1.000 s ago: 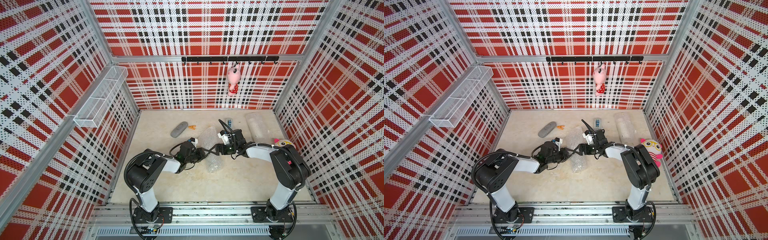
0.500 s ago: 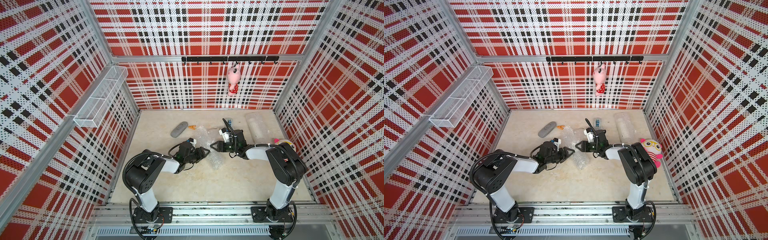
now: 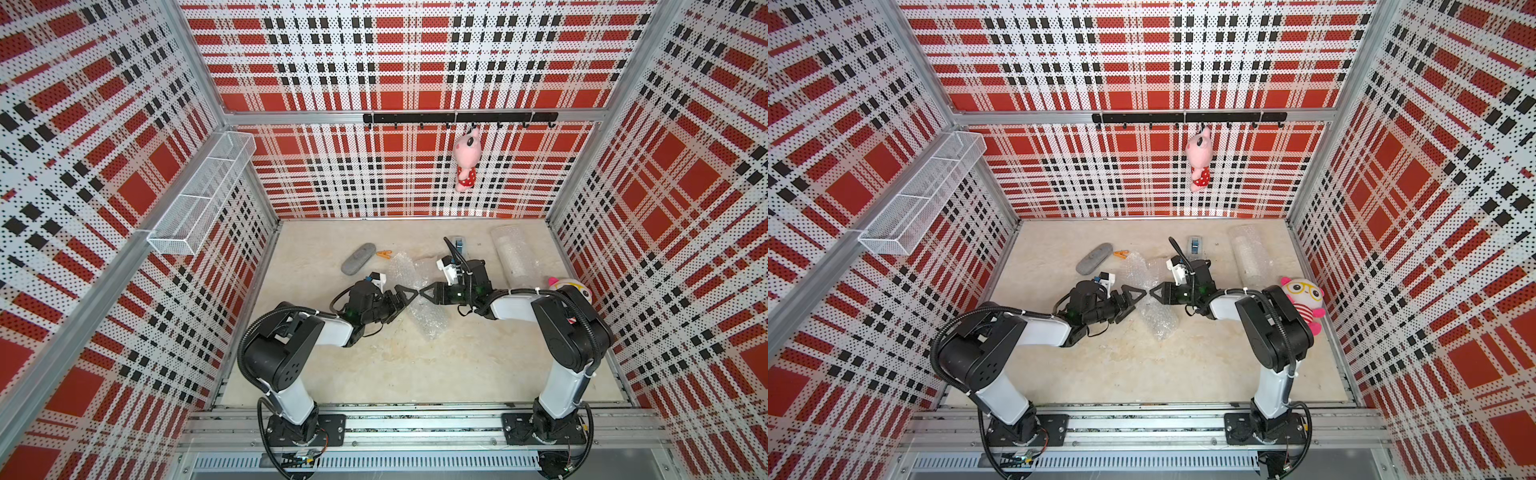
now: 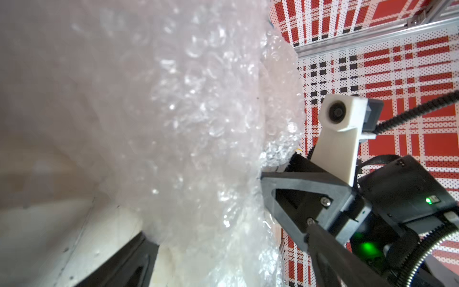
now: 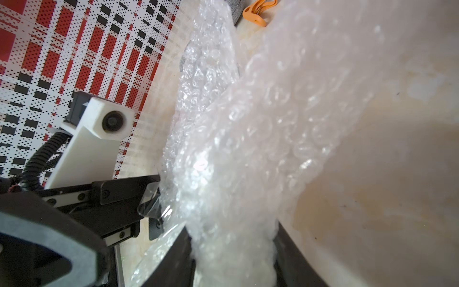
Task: Wrap vases in bubble wrap
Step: Stick the tape on the bubble wrap.
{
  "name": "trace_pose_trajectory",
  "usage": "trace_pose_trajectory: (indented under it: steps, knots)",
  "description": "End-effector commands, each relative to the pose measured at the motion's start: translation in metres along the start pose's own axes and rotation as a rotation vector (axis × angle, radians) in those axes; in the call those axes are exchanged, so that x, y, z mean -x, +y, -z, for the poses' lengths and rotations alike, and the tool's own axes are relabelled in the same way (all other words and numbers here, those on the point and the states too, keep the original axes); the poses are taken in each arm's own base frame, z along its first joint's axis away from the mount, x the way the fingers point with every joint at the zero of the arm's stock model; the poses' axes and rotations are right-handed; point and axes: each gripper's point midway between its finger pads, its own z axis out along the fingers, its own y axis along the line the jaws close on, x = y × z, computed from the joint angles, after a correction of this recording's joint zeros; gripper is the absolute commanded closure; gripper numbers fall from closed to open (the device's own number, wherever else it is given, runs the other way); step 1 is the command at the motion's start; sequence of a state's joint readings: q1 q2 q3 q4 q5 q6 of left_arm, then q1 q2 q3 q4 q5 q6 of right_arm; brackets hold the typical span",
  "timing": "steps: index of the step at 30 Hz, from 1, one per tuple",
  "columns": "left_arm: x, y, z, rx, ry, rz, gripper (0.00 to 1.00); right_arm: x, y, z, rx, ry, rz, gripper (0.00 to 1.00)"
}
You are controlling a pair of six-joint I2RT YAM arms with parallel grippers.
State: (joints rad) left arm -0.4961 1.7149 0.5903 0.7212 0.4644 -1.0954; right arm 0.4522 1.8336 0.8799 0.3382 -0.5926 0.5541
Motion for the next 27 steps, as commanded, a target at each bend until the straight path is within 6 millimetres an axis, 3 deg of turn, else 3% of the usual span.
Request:
trace_pose_trajectory:
  steps: [1,5,10,13,23,26,27]
  knots:
    - [0.004,0.004,-0.008,-0.011,-0.007,-0.004,0.25,-0.051,-0.022,-0.004,-0.095,0.151,-0.068,0.56]
    - [0.004,0.02,-0.011,0.031,-0.019,0.005,0.62,-0.054,-0.023,-0.005,-0.094,0.157,-0.073,0.58]
    - [0.003,0.022,-0.013,0.039,-0.021,0.008,0.9,-0.054,-0.022,-0.005,-0.09,0.158,-0.072,0.59]
    - [0.004,0.019,-0.013,0.033,-0.025,0.005,0.99,-0.053,-0.021,-0.006,-0.081,0.158,-0.07,0.59]
    - [0.006,-0.009,-0.016,-0.003,-0.028,-0.029,1.0,-0.043,-0.007,-0.002,-0.066,0.148,-0.034,0.6]
    - [0.006,-0.009,-0.013,0.021,-0.026,-0.046,0.77,-0.035,0.001,0.003,-0.063,0.123,-0.015,0.6]
    - [0.007,-0.008,-0.01,0.037,-0.031,-0.053,0.6,-0.033,0.002,0.005,-0.068,0.118,-0.011,0.6]
